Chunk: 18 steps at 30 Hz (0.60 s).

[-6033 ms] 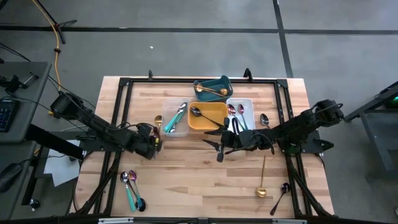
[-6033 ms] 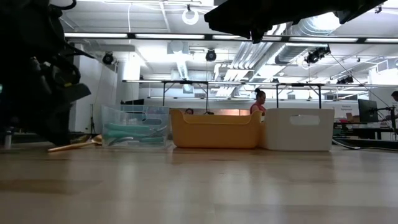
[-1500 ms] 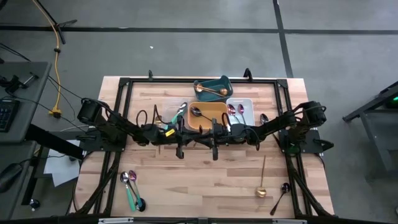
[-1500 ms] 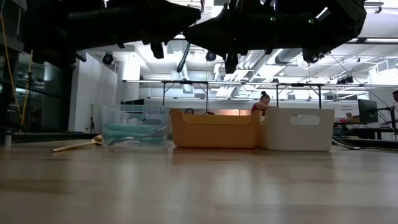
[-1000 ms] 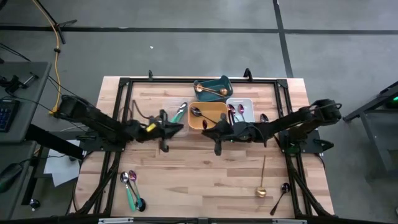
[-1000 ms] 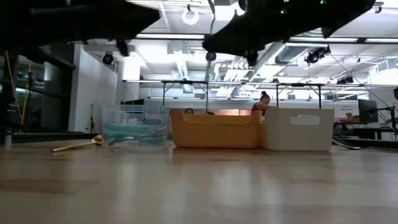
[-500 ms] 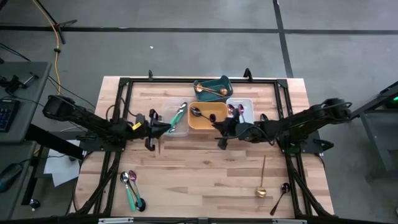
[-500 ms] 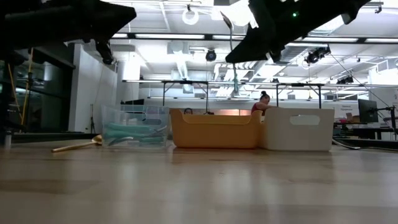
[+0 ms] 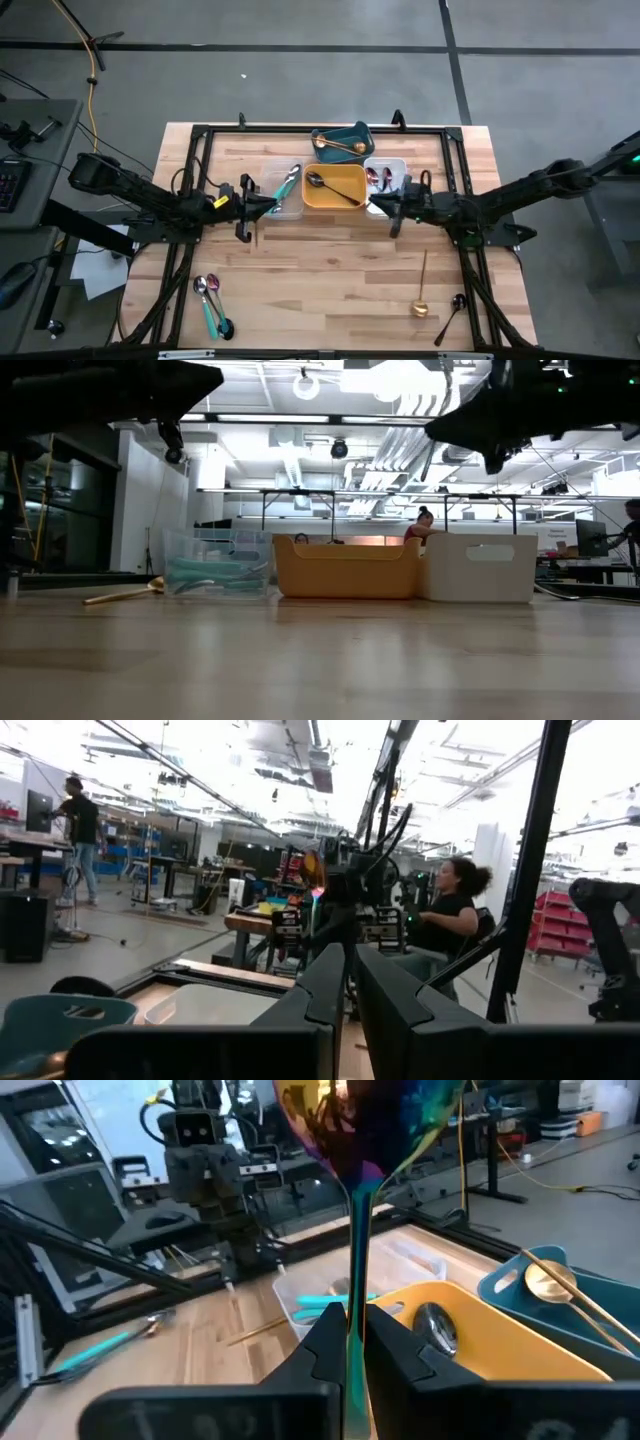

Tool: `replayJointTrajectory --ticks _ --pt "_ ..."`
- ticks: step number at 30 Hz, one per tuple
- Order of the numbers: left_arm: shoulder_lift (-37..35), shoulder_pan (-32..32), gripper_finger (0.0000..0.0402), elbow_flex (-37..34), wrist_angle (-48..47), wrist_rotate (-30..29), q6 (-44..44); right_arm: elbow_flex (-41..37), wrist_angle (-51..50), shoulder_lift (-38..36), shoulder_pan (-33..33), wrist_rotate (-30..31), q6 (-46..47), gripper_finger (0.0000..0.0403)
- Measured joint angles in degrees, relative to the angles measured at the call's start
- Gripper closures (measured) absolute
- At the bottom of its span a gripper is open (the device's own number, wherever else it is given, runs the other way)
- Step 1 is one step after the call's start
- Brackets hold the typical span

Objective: Sort silverware by color (type)
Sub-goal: Put the distorted-color spoon into the white bin

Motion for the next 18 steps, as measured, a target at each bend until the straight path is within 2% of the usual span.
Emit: replayJointTrajectory --ticks 8,18 --pt "0.0 0.0 0.0381 2.3 -6.3 -0.5 0.6 0.6 -1.3 0.3 0.4 0.3 -0.5 0.0393" --pt "0.0 0.0 0.0381 2.5 -7.5 -0.5 0.5 1.2 -1.8 0.8 0.4 0.0 -2.0 0.0393"
